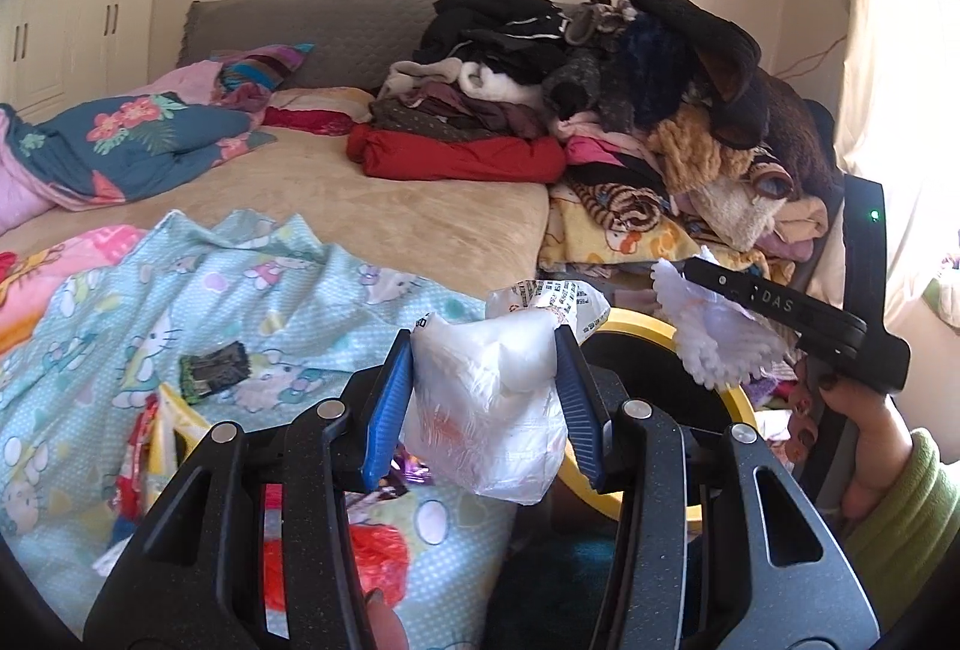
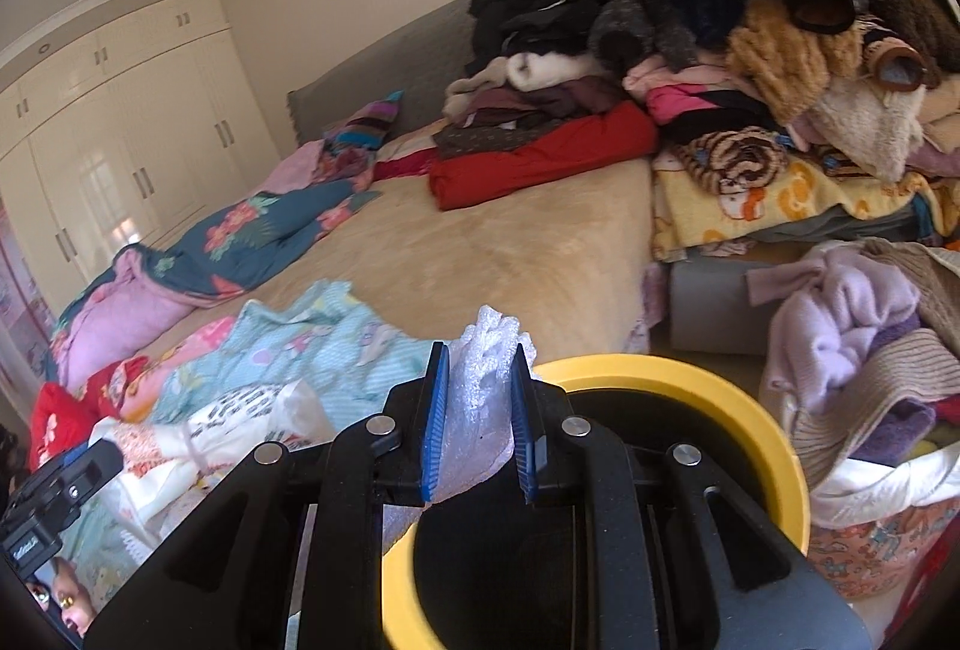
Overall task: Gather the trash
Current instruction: 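Carry both held items over the yellow-rimmed bin, then open the left tool over the bin while the right tool releases the foam mesh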
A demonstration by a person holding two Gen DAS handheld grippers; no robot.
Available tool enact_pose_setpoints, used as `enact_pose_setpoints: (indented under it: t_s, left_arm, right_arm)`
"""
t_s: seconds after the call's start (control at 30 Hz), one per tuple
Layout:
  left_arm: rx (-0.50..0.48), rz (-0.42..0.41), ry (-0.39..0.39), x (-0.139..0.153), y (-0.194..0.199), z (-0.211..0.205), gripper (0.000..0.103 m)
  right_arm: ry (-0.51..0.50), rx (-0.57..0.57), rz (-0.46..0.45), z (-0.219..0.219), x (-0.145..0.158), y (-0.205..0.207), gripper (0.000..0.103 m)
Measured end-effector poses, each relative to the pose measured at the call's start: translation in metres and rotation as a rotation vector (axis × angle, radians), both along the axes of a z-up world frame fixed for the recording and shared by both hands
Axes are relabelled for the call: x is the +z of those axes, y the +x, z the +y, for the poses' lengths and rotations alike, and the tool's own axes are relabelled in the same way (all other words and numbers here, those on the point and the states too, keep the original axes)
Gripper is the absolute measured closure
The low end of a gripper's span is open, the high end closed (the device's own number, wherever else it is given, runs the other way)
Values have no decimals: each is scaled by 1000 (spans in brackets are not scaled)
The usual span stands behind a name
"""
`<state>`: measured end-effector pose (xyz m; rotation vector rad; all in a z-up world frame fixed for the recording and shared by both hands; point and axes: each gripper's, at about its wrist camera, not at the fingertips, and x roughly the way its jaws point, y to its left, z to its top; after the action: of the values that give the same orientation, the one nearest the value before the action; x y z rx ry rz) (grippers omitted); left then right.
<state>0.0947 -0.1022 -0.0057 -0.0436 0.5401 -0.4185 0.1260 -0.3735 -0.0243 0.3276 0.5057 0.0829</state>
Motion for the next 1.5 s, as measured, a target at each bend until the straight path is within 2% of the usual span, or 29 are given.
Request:
enact_pose_setpoints:
  t_s: [0.47, 0.8, 0.87, 0.93, 0.97, 1.03, 1.1, 1.2, 1.5]
  left_arm:
    - [-81, 44, 39, -23, 4, -43, 65]
    - [-138, 85, 86, -45, 11, -76, 65]
    - [-144, 90, 95, -49, 13, -80, 64]
    - [-142, 97, 102, -53, 15, -81, 61]
    - [-134, 96, 102, -54, 16, -80, 56]
    - [-117, 102, 86, -55, 17, -75, 43]
    - [-93, 95, 72, -55, 17, -69, 16]
    - [-53, 74, 52, -51, 13, -59, 11]
    - [42, 18, 28, -35, 4, -29, 11]
  right_arm:
    - [-23, -108, 57, -43, -26, 0, 84]
    - [-23, -139, 116, -64, -49, 3, 83]
    - [-21, -137, 126, -65, -52, 4, 80]
    - [-7, -135, 136, -68, -55, 5, 67]
    - [0, -140, 136, -69, -56, 4, 56]
    - [5, -145, 134, -70, -57, 3, 49]
    - [-3, -150, 138, -70, -58, 4, 41]
    - [6, -153, 125, -68, -56, 2, 32]
    - [-8, -108, 38, -39, -31, -6, 20]
